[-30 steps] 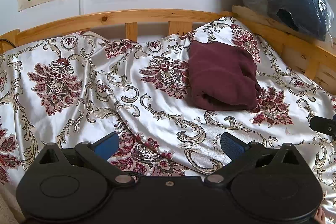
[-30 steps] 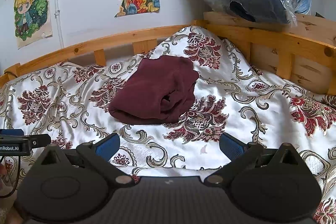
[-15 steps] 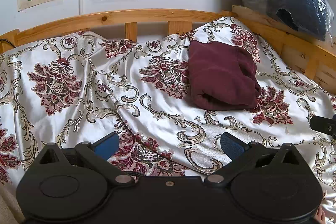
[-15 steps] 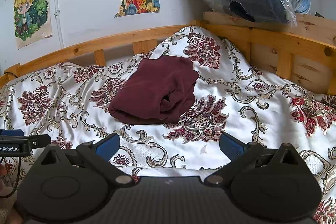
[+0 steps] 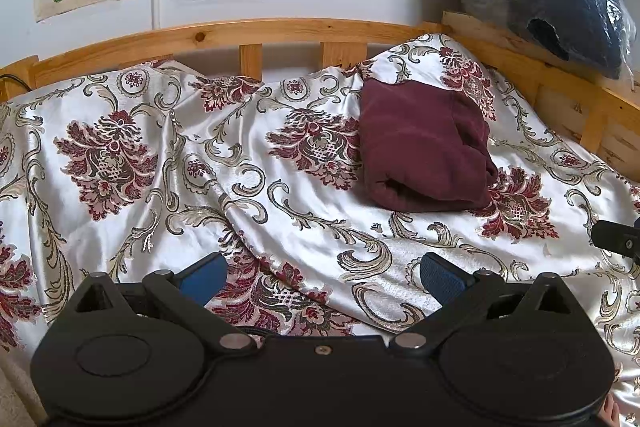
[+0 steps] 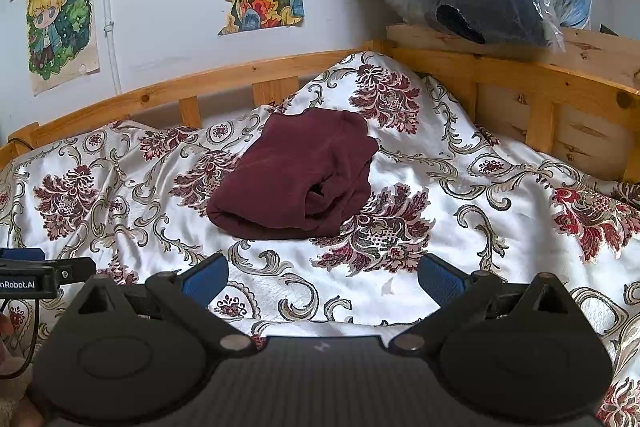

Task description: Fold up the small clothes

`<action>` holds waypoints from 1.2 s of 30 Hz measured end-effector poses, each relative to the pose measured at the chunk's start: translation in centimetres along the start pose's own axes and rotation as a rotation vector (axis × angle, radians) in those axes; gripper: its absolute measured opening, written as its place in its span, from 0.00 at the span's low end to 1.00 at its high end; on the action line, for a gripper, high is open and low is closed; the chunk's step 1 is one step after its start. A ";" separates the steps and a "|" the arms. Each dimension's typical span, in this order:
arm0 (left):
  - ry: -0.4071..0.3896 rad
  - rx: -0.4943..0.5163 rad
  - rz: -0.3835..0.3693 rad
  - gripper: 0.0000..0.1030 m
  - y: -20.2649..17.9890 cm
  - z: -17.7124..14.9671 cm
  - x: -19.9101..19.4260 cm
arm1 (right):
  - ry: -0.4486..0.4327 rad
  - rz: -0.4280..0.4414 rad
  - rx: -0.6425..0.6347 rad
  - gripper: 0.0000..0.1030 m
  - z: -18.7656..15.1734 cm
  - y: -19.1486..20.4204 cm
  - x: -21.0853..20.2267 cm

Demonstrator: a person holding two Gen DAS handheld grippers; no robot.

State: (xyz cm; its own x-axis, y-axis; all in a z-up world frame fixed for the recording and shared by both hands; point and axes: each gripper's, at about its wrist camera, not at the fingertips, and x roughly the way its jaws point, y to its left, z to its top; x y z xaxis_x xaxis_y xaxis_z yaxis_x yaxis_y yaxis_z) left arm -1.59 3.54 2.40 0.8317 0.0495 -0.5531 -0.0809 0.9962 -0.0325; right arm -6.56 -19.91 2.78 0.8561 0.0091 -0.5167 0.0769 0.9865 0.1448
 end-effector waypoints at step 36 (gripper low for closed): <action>0.044 0.016 0.017 0.99 0.4 0.0 0.6 | 0.018 -0.009 0.019 1.00 -0.1 -0.2 0.2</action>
State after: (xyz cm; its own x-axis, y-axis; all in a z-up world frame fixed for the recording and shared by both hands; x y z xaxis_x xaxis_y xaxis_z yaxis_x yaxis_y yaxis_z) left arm -1.14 3.94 2.08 0.8053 0.0631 -0.5895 -0.0856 0.9963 -0.0103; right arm -6.50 -20.09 2.58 0.8459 0.0035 -0.5333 0.0941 0.9833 0.1557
